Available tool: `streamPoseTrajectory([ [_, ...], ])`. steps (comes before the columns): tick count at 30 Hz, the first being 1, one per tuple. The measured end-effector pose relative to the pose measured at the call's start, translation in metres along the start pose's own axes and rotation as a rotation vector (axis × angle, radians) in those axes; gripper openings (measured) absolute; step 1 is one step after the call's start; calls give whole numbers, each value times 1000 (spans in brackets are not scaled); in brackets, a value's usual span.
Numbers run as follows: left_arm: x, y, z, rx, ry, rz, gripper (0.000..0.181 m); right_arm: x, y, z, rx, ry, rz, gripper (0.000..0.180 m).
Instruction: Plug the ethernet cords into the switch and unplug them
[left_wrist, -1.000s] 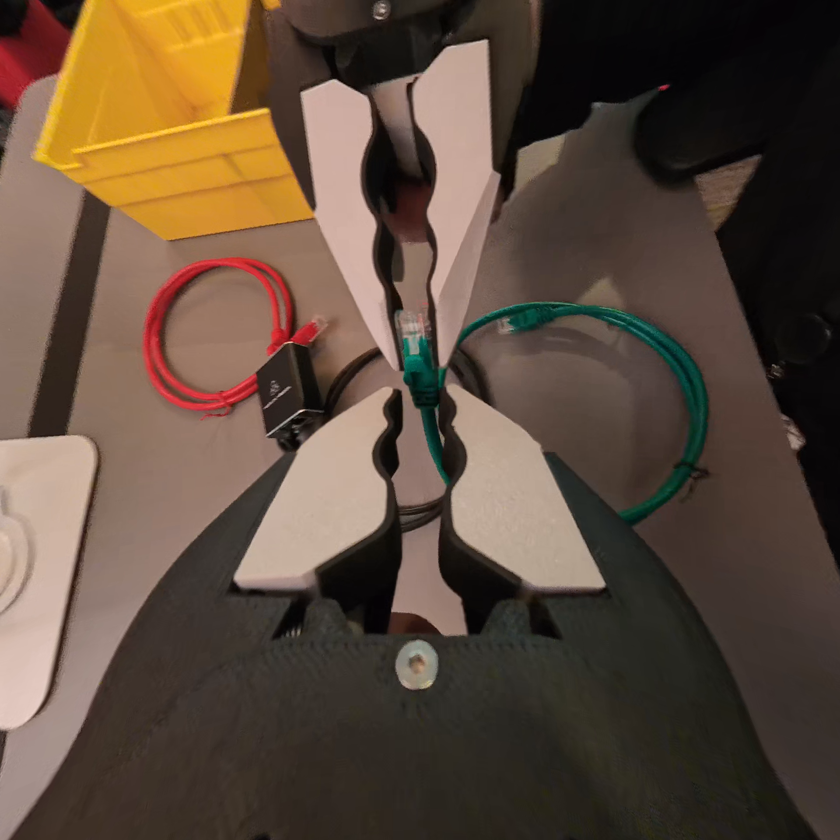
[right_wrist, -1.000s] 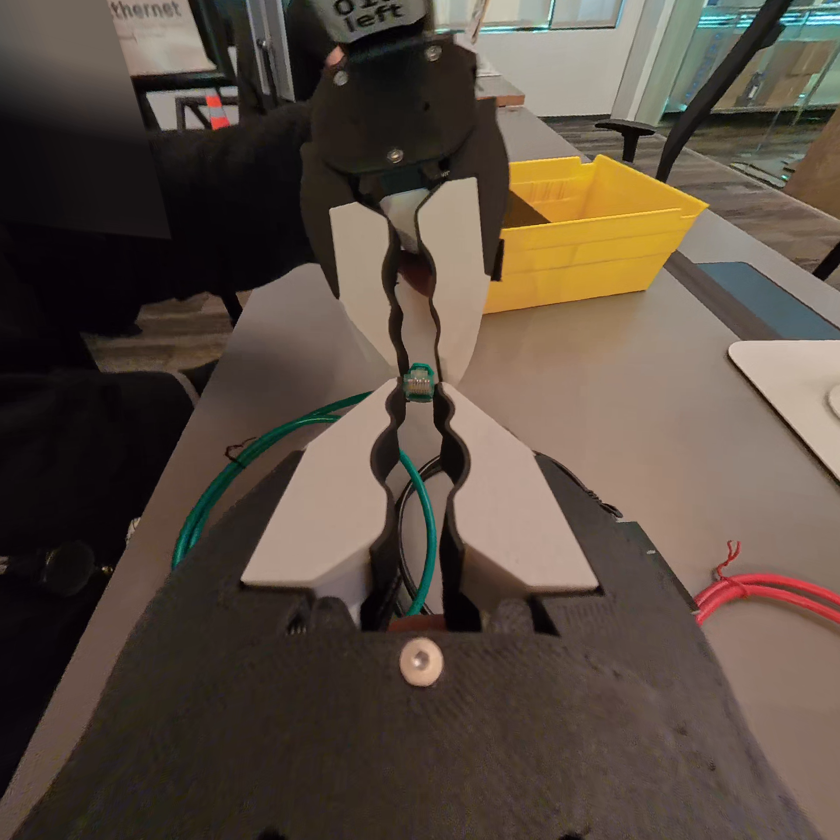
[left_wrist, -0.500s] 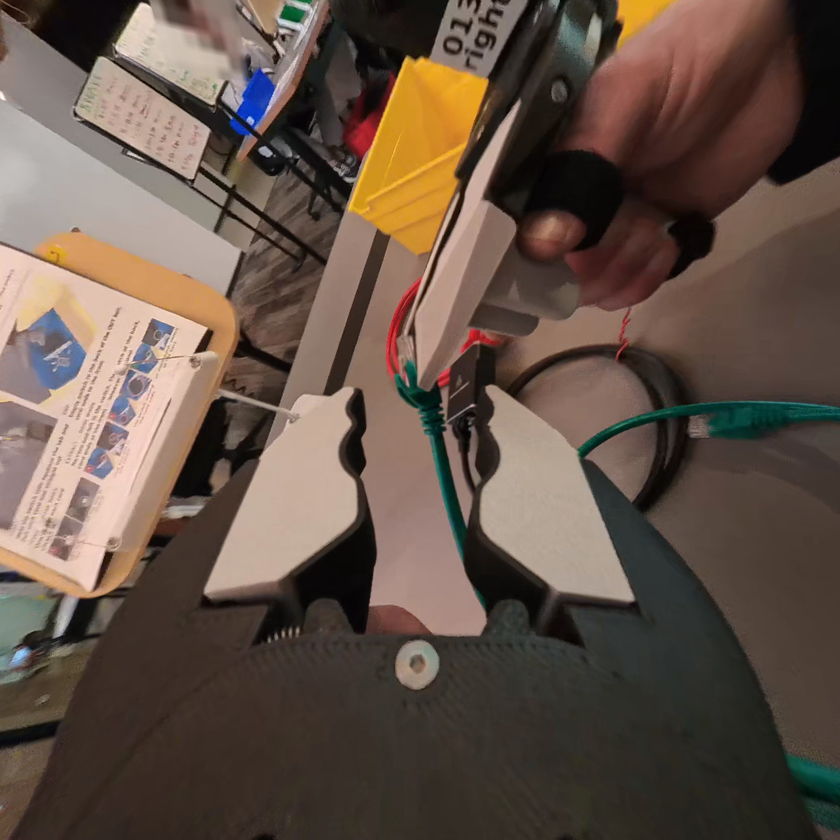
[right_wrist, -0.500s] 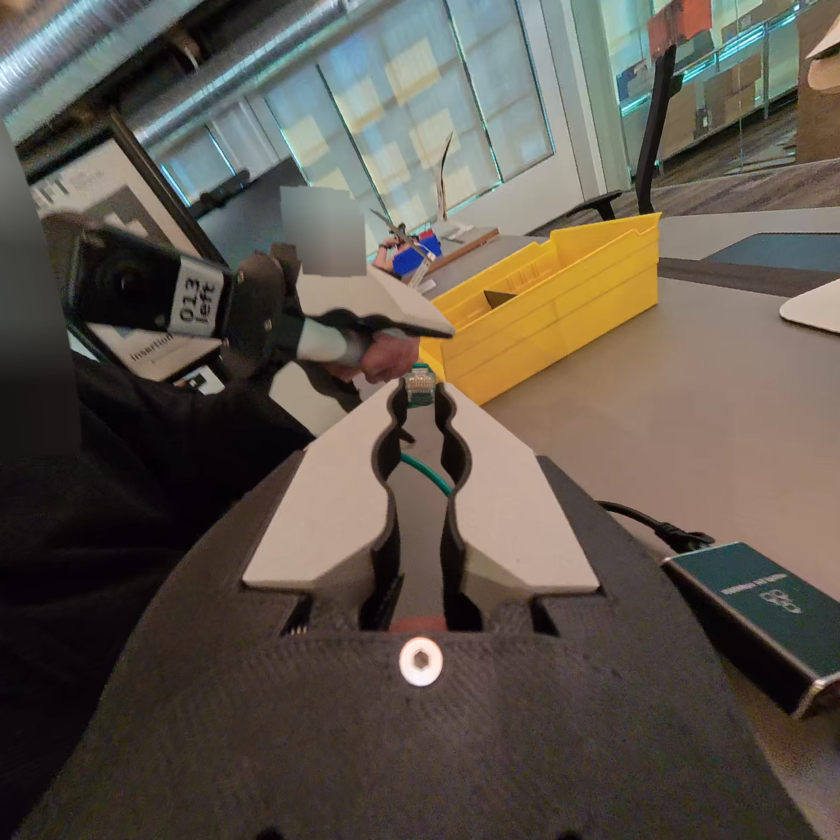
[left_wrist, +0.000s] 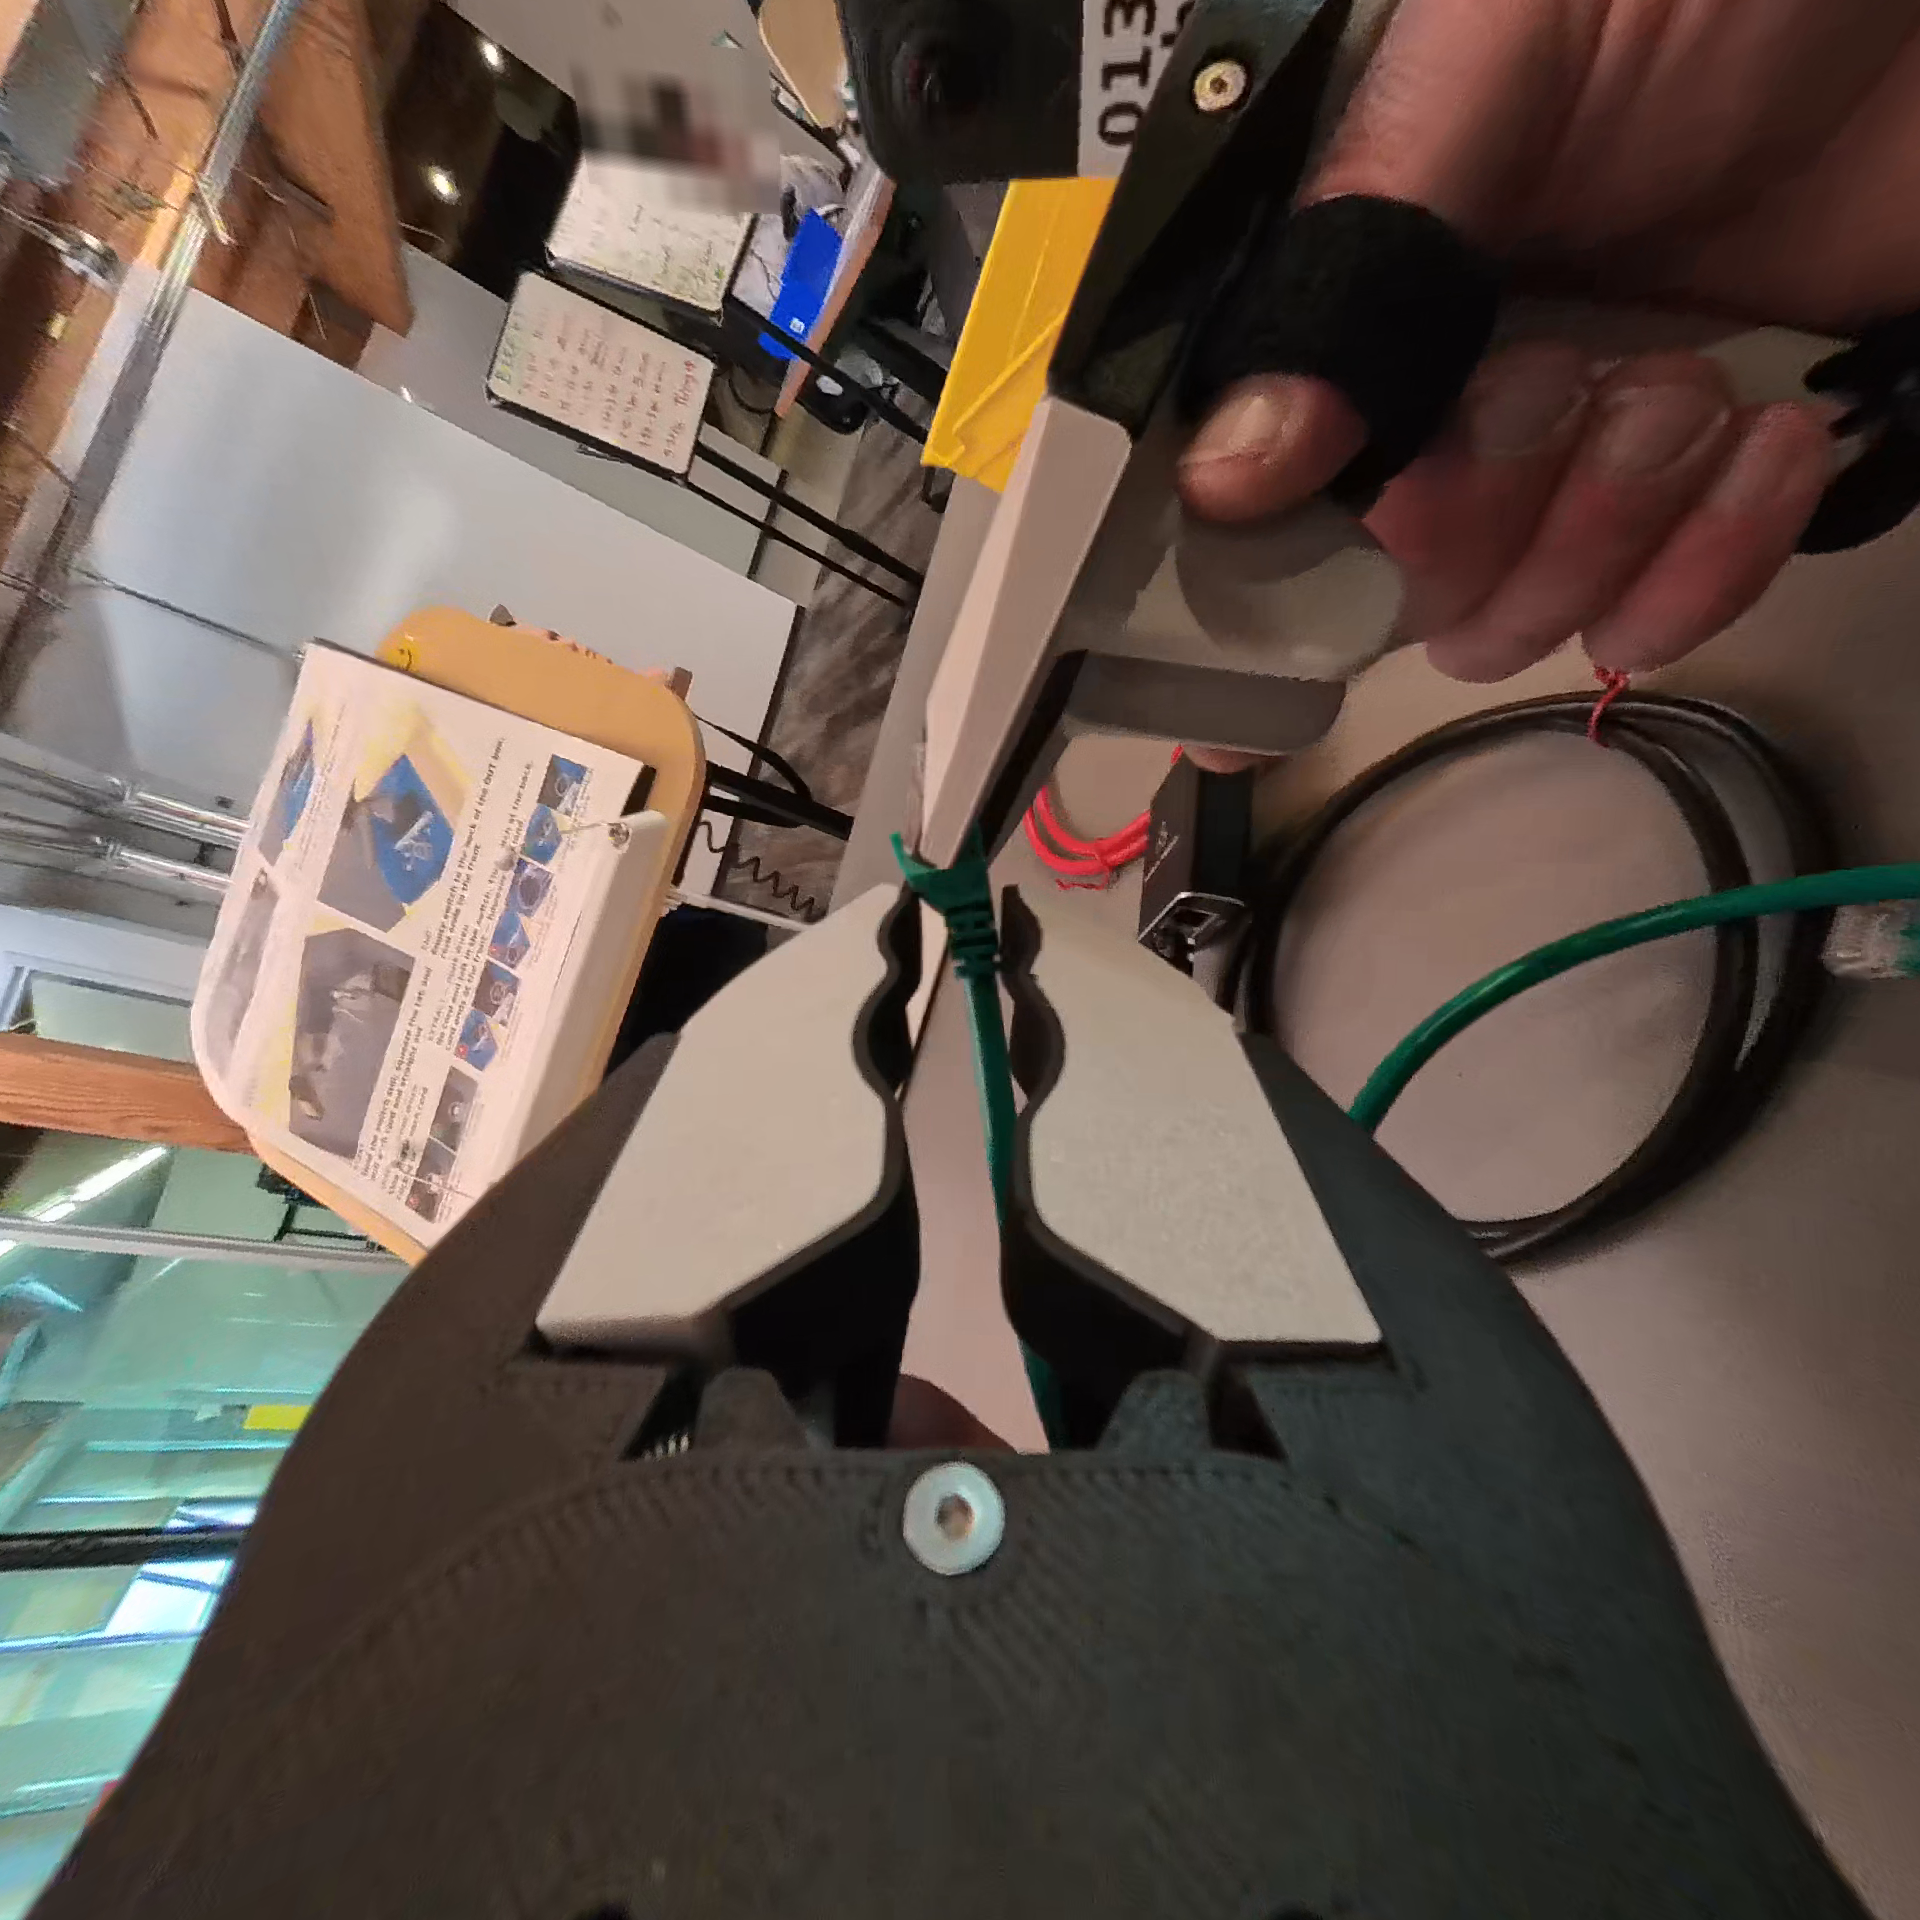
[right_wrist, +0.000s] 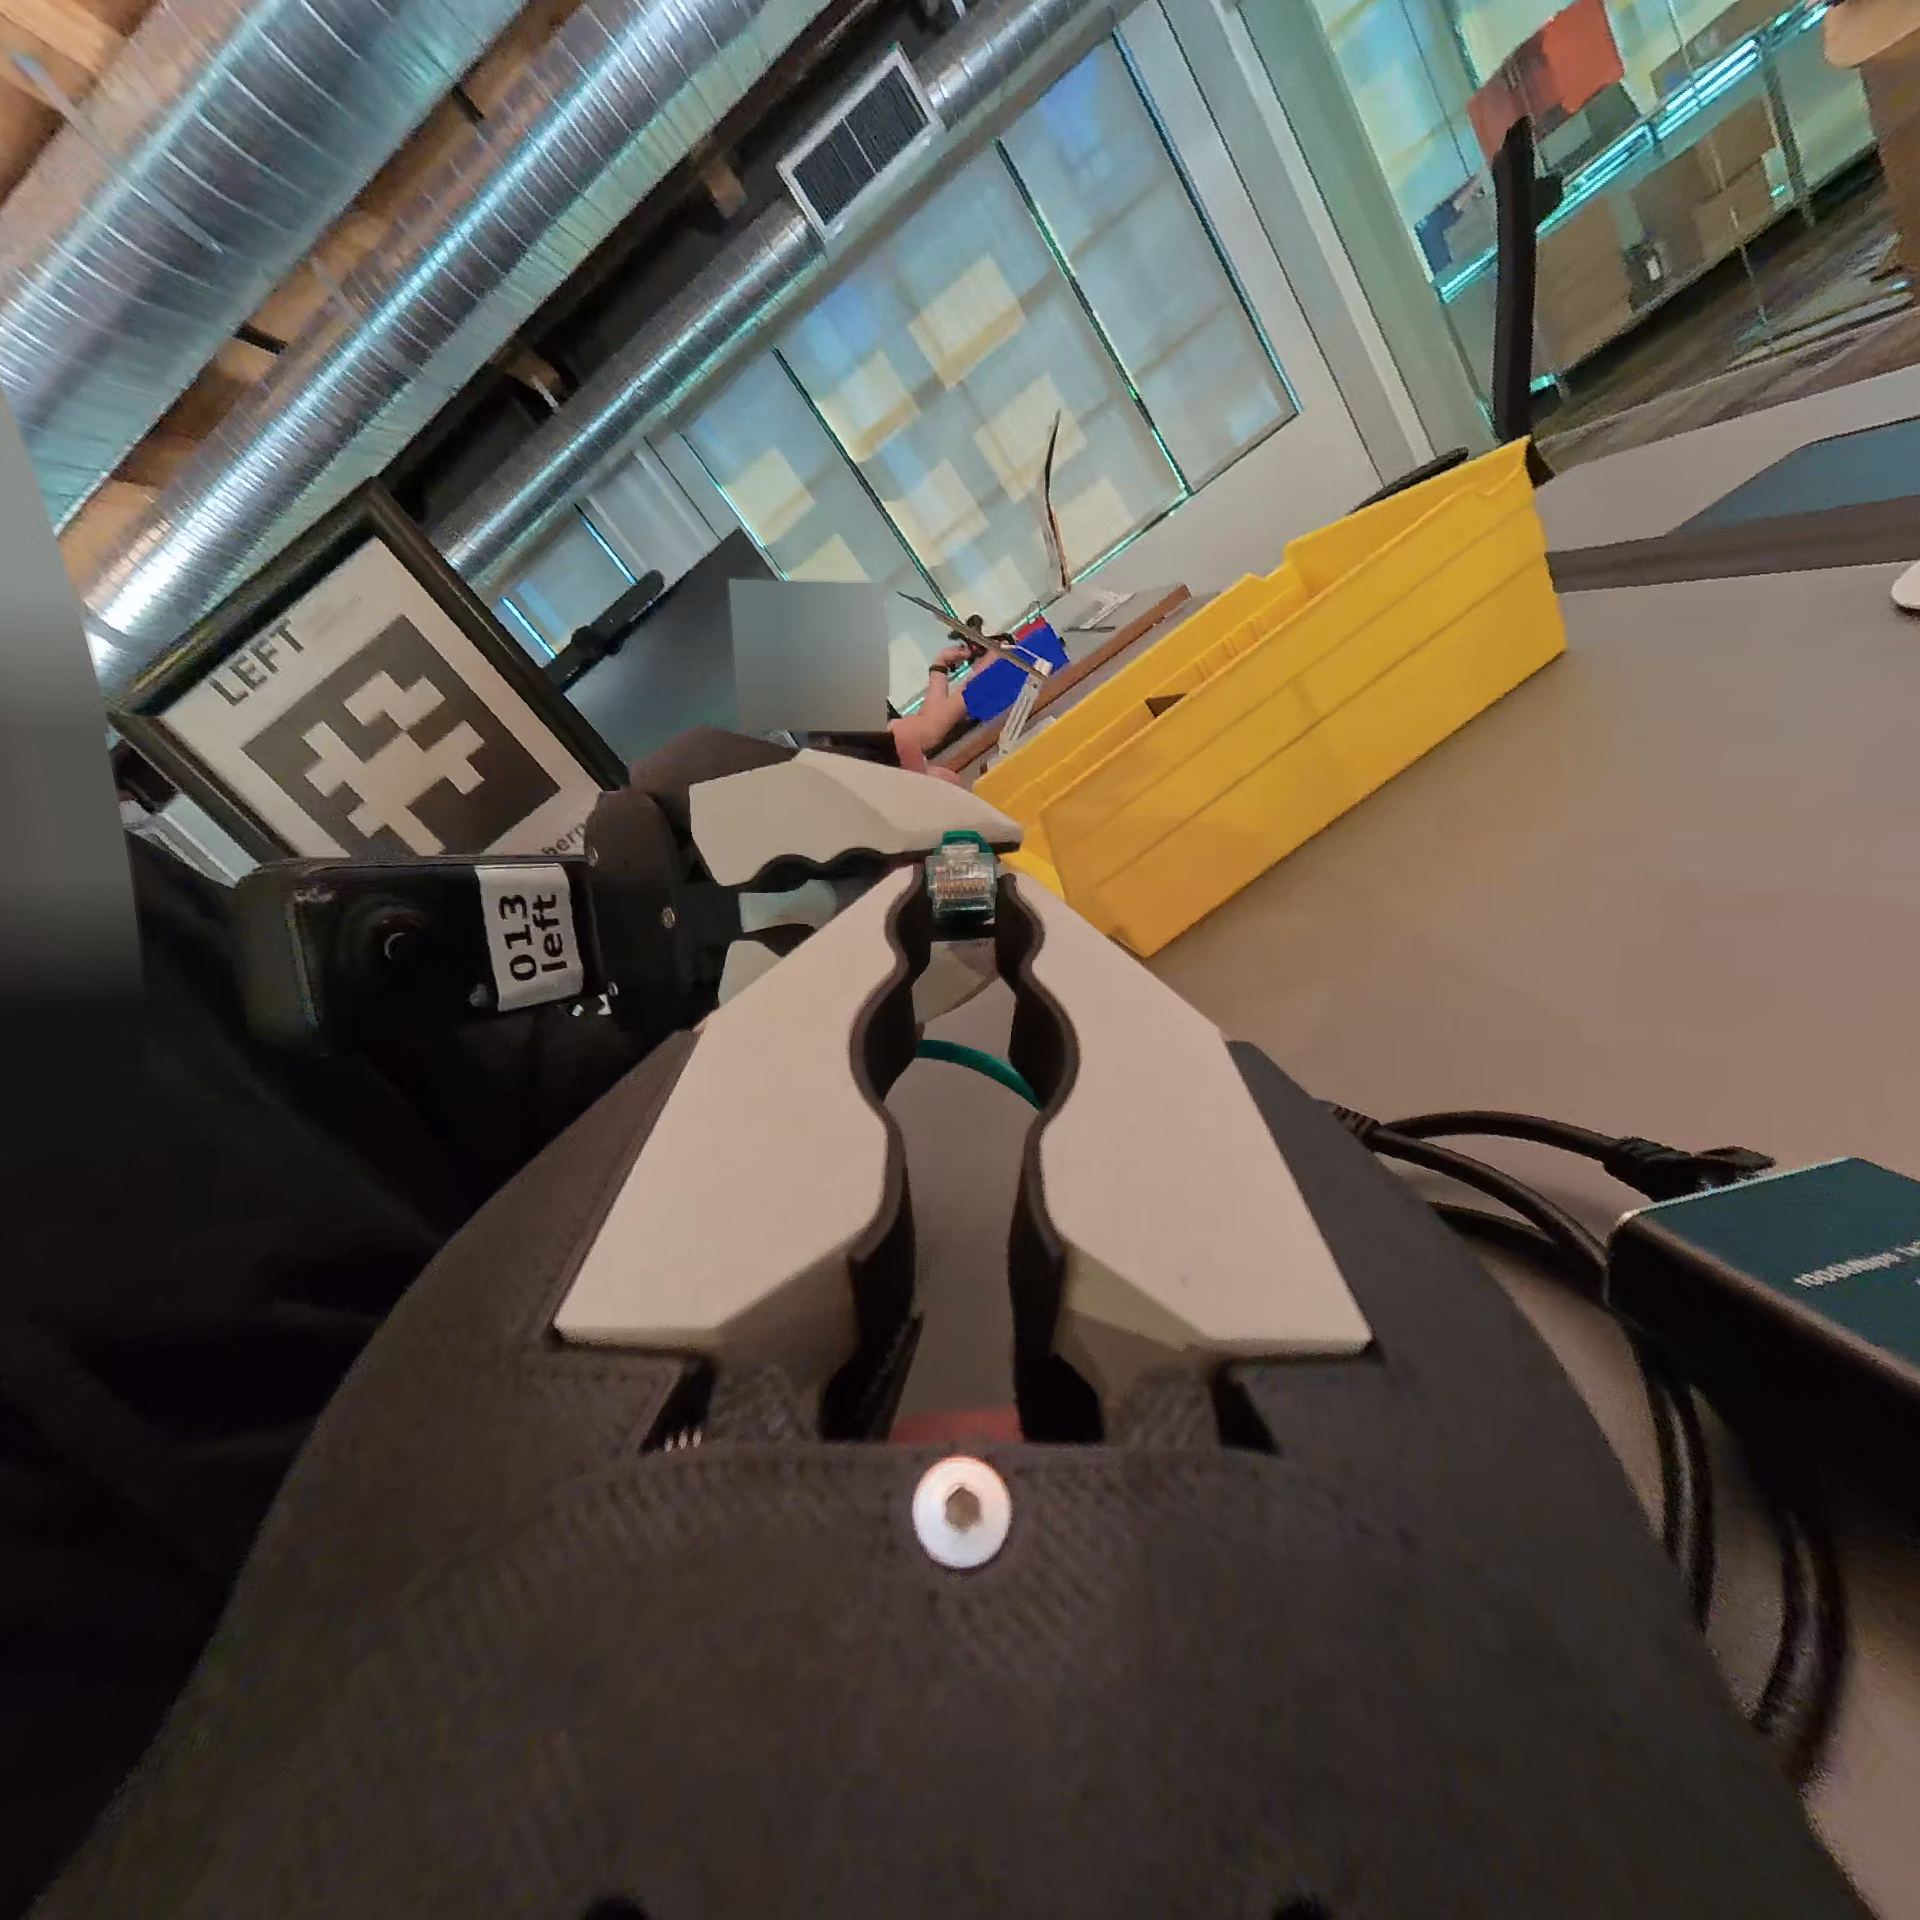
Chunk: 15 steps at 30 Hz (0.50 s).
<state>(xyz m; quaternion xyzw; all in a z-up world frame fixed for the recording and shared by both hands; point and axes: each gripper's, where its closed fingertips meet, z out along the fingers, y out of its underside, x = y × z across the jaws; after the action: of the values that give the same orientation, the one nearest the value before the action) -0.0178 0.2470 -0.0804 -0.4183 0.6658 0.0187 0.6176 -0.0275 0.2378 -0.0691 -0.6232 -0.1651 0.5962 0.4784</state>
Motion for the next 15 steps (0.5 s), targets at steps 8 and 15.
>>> streamPoseTrajectory([
  [8, 6, 10, 3, -31, 24, -17, 12, 6, 3, -1, -3, 5, 15, 10],
  [15, 9, 7, 1, 1, 51, -34, 9, 7, 2, -2, 7, -8, 36, 10],
])
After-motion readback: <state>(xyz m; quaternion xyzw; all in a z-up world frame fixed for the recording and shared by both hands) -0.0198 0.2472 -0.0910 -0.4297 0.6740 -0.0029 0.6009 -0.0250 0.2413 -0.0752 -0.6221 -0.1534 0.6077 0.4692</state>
